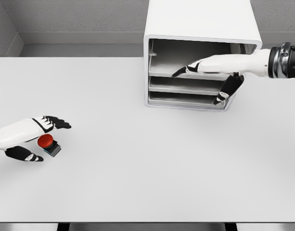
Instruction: Slide open multi-storey tabletop storage cabinets and put open load switch and slide close multi-storey tabletop storage cabinets
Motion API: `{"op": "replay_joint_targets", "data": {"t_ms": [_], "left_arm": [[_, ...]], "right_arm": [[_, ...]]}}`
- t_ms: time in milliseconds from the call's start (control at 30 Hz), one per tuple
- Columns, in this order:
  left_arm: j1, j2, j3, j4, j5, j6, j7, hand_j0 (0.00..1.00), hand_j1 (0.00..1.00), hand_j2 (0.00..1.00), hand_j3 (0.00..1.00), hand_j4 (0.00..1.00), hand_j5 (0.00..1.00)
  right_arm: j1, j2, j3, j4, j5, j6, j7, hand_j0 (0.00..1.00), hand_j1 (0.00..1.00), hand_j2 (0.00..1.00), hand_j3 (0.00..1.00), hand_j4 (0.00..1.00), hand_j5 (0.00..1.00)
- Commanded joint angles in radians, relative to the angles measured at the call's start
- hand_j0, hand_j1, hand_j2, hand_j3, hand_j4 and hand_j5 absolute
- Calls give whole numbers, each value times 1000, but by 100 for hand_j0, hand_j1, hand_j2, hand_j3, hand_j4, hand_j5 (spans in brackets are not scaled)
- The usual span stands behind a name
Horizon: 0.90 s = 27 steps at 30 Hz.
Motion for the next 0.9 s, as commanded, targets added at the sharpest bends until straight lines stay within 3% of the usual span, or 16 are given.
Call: {"op": "replay_joint_targets", "data": {"t_ms": [0, 167, 233, 400, 633, 867], "left_arm": [[0, 0, -6, 4, 5, 2, 0, 92, 92, 92, 92, 92, 92], [0, 2, -6, 6, 5, 2, -1, 76, 76, 76, 76, 76, 76], [2, 3, -6, 6, 7, 2, -1, 65, 65, 65, 65, 65, 65], [5, 12, -6, 15, 4, 2, -10, 63, 63, 63, 63, 63, 63], [6, 14, -6, 17, 4, 2, -16, 39, 39, 39, 39, 39, 39], [5, 11, -4, 9, 5, 2, -16, 37, 37, 37, 37, 37, 37]], "right_arm": [[0, 6, -1, 10, -7, 17, 0, 100, 100, 100, 100, 100, 100], [0, 34, 4, 59, -7, 27, 0, 100, 100, 100, 100, 100, 100], [0, 38, 5, 68, -7, 27, 0, 100, 100, 100, 100, 100, 100], [0, 46, 8, 82, -7, 27, 0, 100, 100, 100, 100, 100, 100], [0, 54, 27, 83, -1, 26, 0, 100, 100, 100, 100, 100, 100], [0, 52, 30, 71, 9, 12, 0, 100, 100, 100, 100, 100, 100]]}}
